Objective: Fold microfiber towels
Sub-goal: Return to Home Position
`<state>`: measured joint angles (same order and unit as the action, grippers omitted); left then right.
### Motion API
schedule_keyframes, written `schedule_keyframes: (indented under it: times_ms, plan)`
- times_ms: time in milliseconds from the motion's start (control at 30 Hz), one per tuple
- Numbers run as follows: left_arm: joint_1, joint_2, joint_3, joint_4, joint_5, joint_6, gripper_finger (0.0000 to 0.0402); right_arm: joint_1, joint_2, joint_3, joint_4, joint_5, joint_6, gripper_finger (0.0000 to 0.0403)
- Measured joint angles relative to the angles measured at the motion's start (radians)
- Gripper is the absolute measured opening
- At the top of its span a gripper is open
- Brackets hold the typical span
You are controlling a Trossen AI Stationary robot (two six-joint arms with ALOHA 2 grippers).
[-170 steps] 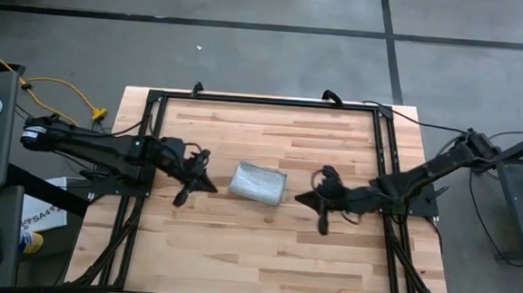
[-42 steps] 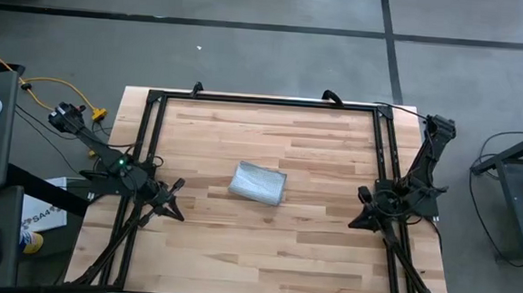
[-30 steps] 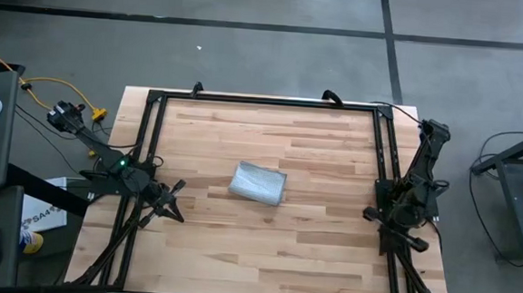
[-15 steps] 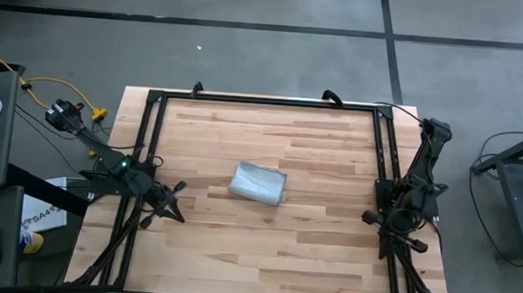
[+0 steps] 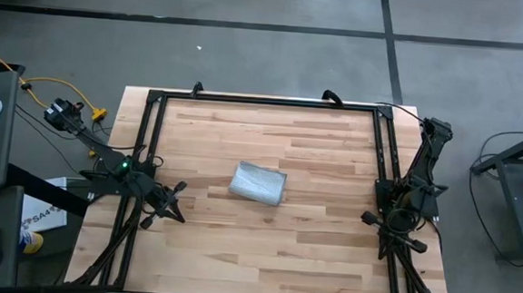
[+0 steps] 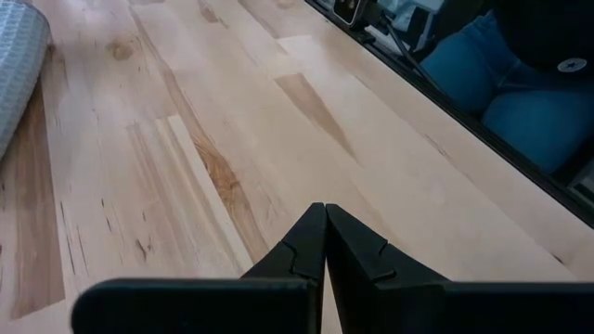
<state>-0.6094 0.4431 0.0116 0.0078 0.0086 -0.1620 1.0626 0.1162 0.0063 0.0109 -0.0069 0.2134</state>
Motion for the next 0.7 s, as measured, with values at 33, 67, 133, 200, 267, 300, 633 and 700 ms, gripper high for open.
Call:
schedule_keyframes:
  times_ms: [33, 67, 133, 200, 267, 300, 633, 700]
  plan:
    - [0.0, 0.0, 0.0, 0.0, 0.0, 0.0, 0.001, 0.0, 0.0, 0.0, 0.0, 0.0, 0.0, 0.0002]
    - [0.0, 0.0, 0.0, 0.0, 0.0, 0.0, 0.001, 0.0, 0.0, 0.0, 0.0, 0.0, 0.0, 0.0002]
    - [0.0, 0.0, 0.004, -0.011, 0.0, 0.001, 0.001, 0.0, 0.0, 0.0, 0.0, 0.003, 0.002, 0.0002]
    - [0.0, 0.0, 0.008, -0.014, -0.001, 0.001, 0.001, 0.0, 0.0, 0.0, 0.0, 0.003, 0.001, 0.0002]
    - [0.0, 0.0, 0.008, -0.014, 0.0, 0.0, 0.001, 0.0, 0.0, 0.0, 0.002, 0.002, 0.001, 0.0002]
    - [0.0, 0.0, 0.008, -0.014, 0.0, 0.0, 0.001, 0.0, 0.0, 0.0, 0.003, 0.002, 0.001, 0.0002]
    - [0.0, 0.0, 0.009, -0.015, -0.001, 0.0, 0.001, 0.0, 0.0, 0.0, 0.005, 0.003, 0.0, 0.0002]
    - [0.0, 0.0, 0.009, -0.015, -0.001, 0.0, 0.001, 0.0, 0.0, 0.0, 0.005, 0.003, 0.0, 0.0002]
